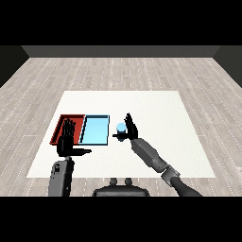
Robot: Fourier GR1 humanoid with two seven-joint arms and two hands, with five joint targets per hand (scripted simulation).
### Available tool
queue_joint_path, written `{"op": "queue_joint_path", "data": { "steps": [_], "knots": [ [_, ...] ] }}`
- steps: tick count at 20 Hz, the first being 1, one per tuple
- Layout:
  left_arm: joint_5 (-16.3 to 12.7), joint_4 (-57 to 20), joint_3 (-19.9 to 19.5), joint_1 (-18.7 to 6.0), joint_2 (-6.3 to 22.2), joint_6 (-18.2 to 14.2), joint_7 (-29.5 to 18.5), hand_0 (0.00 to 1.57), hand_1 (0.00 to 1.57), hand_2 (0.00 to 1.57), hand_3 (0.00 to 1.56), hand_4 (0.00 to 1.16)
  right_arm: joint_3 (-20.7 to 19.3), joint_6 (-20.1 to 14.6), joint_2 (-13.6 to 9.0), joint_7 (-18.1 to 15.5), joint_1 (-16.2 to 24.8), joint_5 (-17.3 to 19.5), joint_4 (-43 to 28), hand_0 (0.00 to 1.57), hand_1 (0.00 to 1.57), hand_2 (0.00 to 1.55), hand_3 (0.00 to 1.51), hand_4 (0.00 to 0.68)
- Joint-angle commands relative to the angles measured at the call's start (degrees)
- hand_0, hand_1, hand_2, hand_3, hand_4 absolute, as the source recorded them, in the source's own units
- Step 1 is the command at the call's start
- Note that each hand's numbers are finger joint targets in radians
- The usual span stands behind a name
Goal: Pick the blue can and put it in the blue box
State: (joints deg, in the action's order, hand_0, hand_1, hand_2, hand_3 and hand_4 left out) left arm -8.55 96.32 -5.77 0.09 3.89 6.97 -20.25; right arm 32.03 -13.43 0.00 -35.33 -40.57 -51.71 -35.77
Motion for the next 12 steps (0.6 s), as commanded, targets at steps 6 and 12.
{"op": "queue_joint_path", "data": {
  "steps": [6, 12],
  "knots": [
    [-1.0, 0.8, -1.0, -1.2, 1.6, 0.7, 2.3, 0.0, 0.0, 0.0, 0.0, 0.0, 5.9, -3.9, 0.0, -3.6, -2.9, -8.5, 7.2, 0.0, 0.0, 0.0, 0.0, 0.0],
    [0.3, 0.9, 0.3, 0.5, 0.0, 0.1, 0.3, 0.0, 0.0, 0.0, 0.0, 0.0, 6.9, -15.1, 0.0, -3.9, -3.8, -6.9, 9.6, 1.49, 1.49, 1.48, 1.44, 0.634]
  ]
}}
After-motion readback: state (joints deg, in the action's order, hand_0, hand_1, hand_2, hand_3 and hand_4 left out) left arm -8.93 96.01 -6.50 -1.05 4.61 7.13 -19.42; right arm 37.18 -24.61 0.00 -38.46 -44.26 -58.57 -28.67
